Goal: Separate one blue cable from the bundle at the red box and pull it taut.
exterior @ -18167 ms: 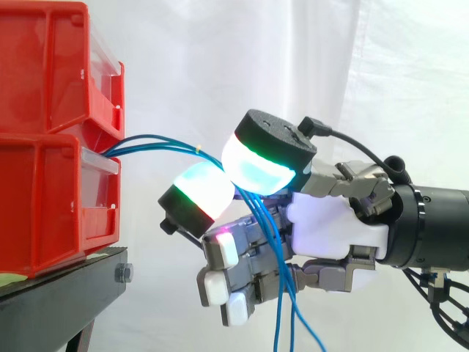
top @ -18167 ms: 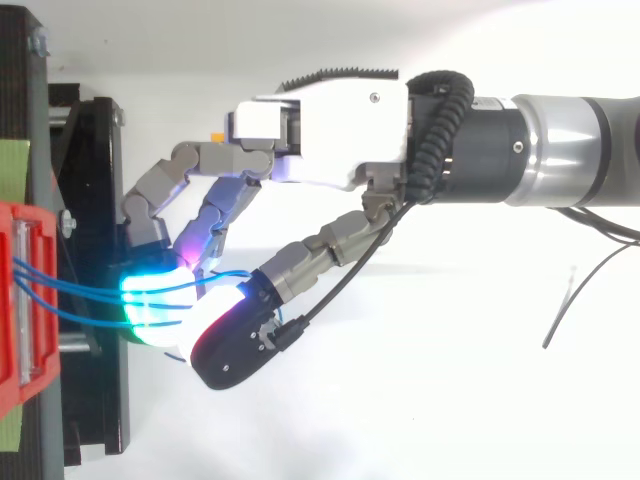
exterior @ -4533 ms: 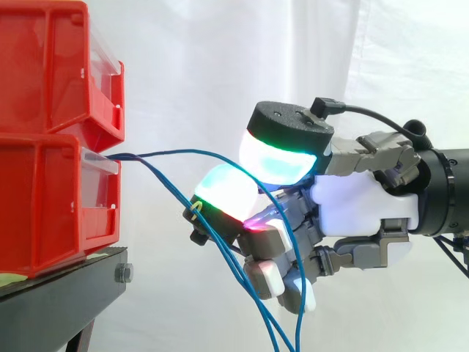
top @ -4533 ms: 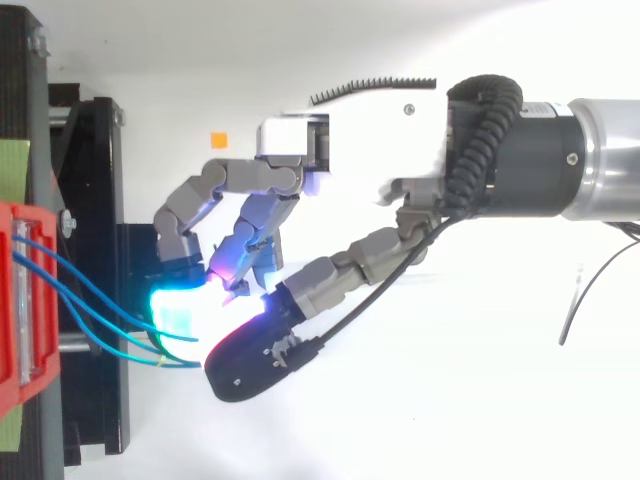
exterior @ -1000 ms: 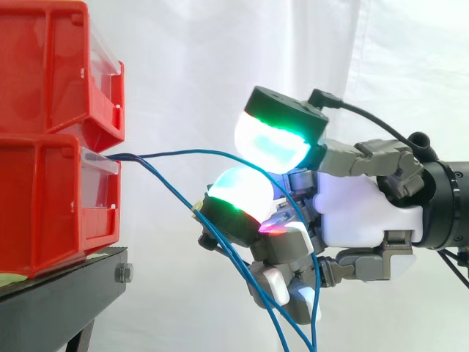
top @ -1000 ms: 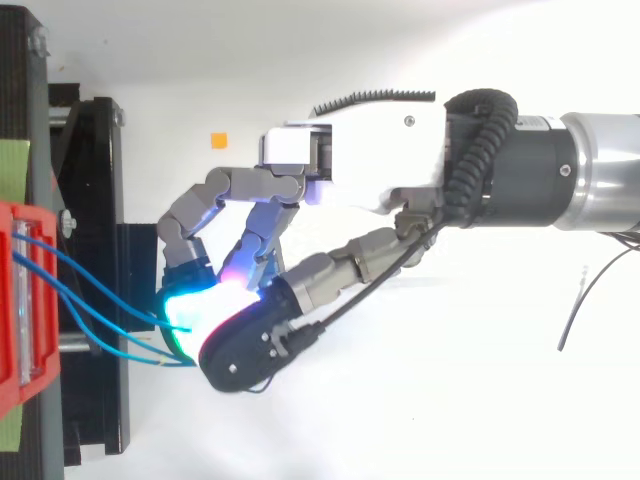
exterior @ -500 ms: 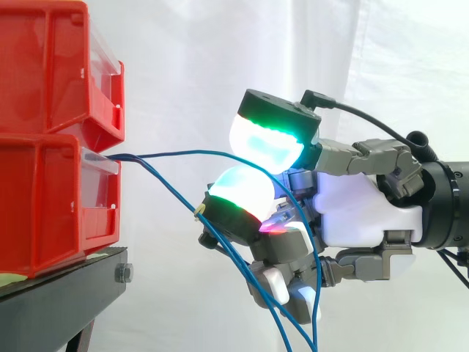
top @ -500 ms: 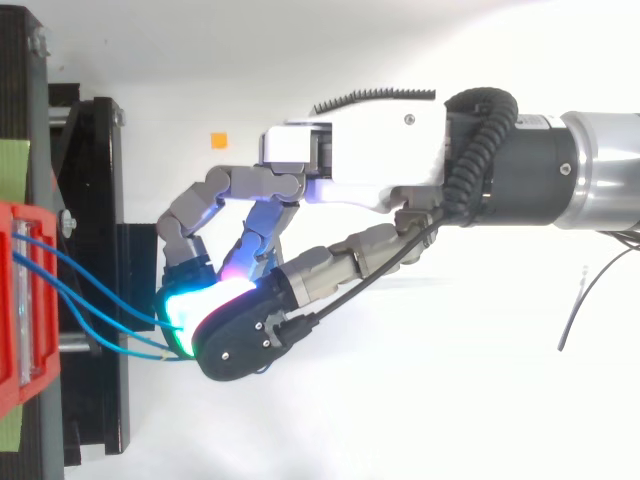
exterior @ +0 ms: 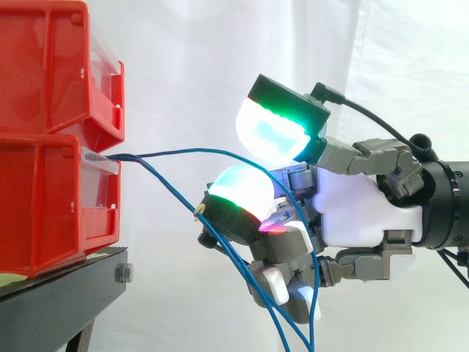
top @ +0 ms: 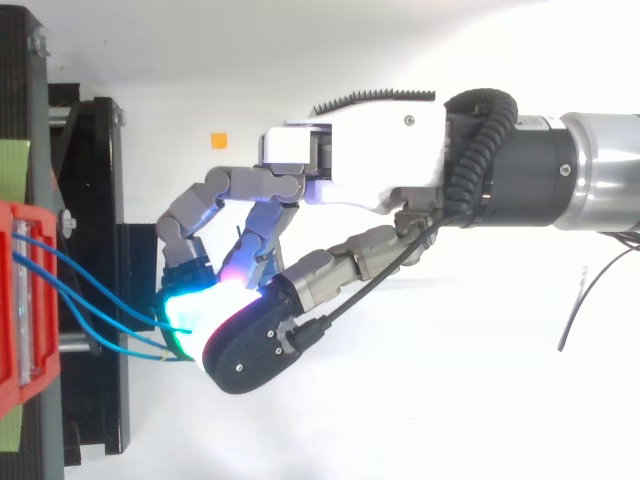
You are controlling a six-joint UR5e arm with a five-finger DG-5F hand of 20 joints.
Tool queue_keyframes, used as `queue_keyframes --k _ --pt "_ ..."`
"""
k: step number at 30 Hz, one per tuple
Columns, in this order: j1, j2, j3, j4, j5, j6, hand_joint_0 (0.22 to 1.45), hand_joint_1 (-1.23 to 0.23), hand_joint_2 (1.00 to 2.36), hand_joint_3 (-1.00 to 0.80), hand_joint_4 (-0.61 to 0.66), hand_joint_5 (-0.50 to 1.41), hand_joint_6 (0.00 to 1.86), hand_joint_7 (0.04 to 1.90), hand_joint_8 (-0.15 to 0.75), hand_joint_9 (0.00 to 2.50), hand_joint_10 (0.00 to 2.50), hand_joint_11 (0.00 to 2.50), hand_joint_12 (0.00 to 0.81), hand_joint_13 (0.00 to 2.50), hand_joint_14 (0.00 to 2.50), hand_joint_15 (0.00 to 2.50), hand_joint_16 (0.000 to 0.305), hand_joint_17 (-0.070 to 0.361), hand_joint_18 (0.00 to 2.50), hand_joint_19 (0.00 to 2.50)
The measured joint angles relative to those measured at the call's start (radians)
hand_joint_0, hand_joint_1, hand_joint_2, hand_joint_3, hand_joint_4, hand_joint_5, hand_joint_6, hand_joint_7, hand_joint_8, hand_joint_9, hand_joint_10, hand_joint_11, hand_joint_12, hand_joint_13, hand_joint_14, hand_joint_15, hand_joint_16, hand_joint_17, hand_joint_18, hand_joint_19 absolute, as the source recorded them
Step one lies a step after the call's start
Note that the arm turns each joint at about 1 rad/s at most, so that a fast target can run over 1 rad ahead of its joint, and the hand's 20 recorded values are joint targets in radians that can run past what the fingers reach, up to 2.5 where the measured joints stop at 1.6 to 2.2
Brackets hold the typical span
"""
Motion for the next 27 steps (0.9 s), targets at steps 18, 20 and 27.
queue_keyframes --k 18,20,27 --pt "0.0 0.0 0.0 0.0 0.001 0.001 0.59 -0.74 1.02 -0.14 0.04 -0.14 0.89 1.26 0.319 1.04 0.01 1.16 0.362 0.95 0.02 0.8 0.043 0.098 0.9 0.94" --pt "0.0 0.0 0.0 0.0 0.0 0.001 0.59 -0.75 1.02 -0.12 0.02 -0.14 0.89 1.26 0.313 1.04 0.01 1.16 0.363 0.95 0.02 0.8 0.044 0.098 0.91 0.94" --pt "0.0 0.0 -0.001 0.0 -0.001 0.001 0.59 -0.76 1.02 -0.05 -0.02 -0.13 0.89 1.26 0.332 1.06 0.01 1.15 0.381 0.96 0.02 0.78 0.048 0.108 0.94 0.9"
